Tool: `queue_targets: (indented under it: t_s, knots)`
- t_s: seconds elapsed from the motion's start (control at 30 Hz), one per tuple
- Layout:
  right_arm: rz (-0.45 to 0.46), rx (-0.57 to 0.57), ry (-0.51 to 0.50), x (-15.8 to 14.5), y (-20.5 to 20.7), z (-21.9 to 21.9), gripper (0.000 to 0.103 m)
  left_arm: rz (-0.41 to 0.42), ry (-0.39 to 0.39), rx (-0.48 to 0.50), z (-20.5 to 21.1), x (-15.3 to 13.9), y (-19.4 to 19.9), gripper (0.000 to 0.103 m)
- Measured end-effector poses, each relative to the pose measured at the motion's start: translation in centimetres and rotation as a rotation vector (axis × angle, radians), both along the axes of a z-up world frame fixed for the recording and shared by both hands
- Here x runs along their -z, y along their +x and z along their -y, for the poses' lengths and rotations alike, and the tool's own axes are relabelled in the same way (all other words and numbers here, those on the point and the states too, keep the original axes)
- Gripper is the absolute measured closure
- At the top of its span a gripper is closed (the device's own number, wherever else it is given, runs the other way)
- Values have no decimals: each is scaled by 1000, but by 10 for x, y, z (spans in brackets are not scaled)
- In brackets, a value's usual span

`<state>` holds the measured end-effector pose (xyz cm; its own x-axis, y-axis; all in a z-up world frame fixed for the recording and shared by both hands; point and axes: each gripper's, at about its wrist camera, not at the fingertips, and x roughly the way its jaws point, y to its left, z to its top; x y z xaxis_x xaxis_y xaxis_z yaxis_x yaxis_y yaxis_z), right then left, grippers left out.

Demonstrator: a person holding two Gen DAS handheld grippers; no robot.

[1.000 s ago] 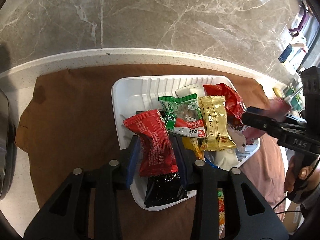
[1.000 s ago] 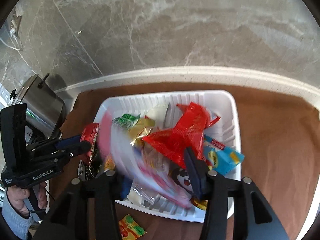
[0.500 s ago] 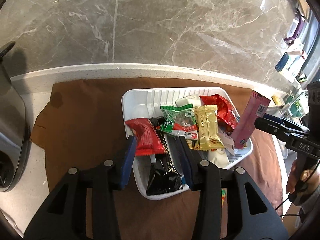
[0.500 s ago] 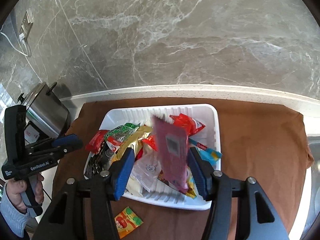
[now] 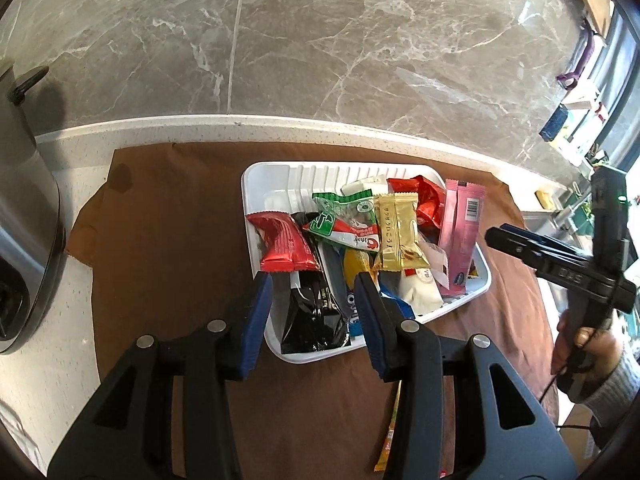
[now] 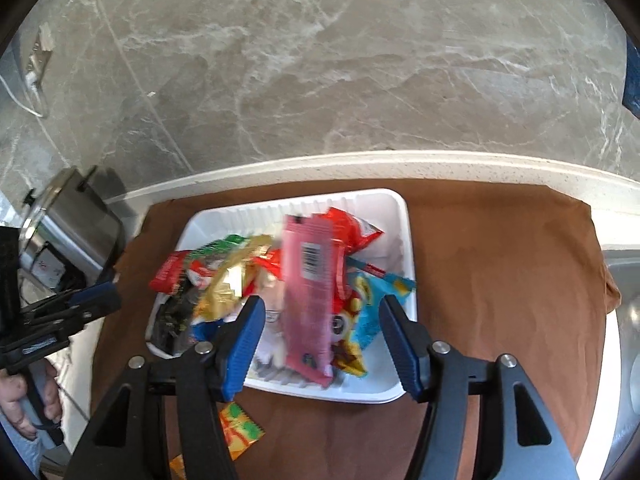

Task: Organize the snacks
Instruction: 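Move both open tools back from the tray toward the remaining snacks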

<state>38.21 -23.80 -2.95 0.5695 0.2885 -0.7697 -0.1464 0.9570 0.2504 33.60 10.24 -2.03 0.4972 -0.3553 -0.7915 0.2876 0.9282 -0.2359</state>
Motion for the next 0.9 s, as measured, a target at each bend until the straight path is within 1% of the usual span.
queue_targets:
  t_s: [0.1,0.2,0.3,0.43,0.47,0.5,0.53,0.6,0.73,0.9]
  knots:
    - [-28,17,11,10,4,4,40,-1,-1,2,0,0,1,63]
    - [-37,26,7,16,6,4,40,-3,-4,3,0,0,2,63]
    - [-29,31,-25,20,12,1,40,-7,-5,4,0,1,5,63]
    - [-19,26,-114,29,26,-9,40,-12,-8,8,2,2,8,63]
    - [-14,23,-127,31,30,-12,37,-13,-7,8,2,2,9,63]
    - [-8,24,-152,33,34,-14,31,-14,-7,8,2,3,9,63]
    - [-1,25,-170,34,37,-15,28,-15,-7,9,2,3,9,62]
    - [12,16,-179,33,42,-17,27,-14,-8,10,2,3,9,62]
    - [26,4,-160,24,43,-15,27,-9,-7,12,3,1,8,62]
    - [47,-8,-100,3,21,-10,27,12,4,24,6,-6,1,62]
